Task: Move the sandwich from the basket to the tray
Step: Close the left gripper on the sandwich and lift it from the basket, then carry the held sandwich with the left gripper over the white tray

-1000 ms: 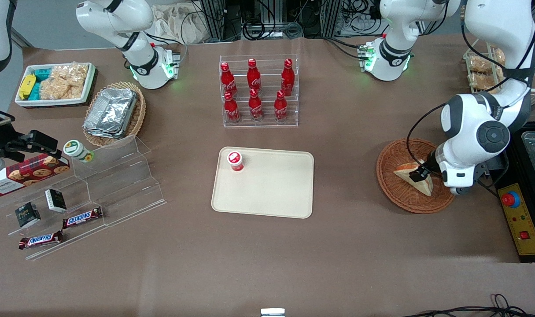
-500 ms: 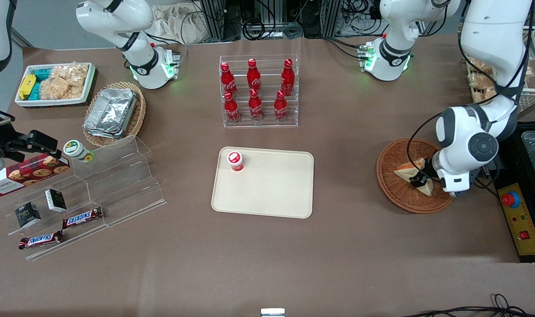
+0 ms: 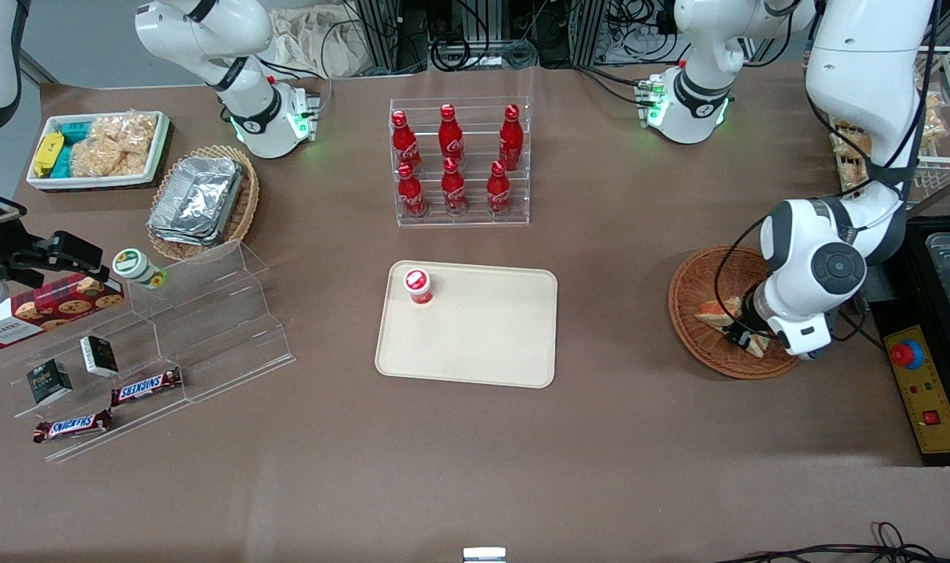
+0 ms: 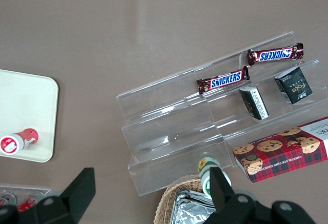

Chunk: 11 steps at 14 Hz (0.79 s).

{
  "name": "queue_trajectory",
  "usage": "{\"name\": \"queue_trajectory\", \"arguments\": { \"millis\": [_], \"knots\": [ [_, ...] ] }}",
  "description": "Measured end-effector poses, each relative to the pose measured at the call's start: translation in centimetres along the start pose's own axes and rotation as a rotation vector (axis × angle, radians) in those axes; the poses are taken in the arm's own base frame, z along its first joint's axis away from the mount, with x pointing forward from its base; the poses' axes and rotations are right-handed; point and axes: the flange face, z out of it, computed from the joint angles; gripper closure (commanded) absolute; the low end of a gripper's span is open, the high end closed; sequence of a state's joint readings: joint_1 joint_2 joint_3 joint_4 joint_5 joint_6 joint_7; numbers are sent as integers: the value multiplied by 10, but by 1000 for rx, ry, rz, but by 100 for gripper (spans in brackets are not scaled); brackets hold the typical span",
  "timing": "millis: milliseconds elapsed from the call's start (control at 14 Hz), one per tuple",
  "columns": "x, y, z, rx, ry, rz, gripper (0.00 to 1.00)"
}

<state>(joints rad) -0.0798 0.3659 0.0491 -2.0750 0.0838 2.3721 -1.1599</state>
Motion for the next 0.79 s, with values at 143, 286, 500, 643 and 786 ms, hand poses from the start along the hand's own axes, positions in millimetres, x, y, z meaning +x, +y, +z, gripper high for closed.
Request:
{"name": "queue_trajectory", "arguments": {
  "millis": [143,286,500,643,786],
  "knots": [
    [0,18,-43,68,-27,17,100],
    [-10,41,-106,105,-46,58,100],
    [-45,72,-189,50,-42,243,100],
    [-91,95,-223,-22,-34,487,100],
    [-135,114,-241,-76,-36,728,100]
  ]
}}
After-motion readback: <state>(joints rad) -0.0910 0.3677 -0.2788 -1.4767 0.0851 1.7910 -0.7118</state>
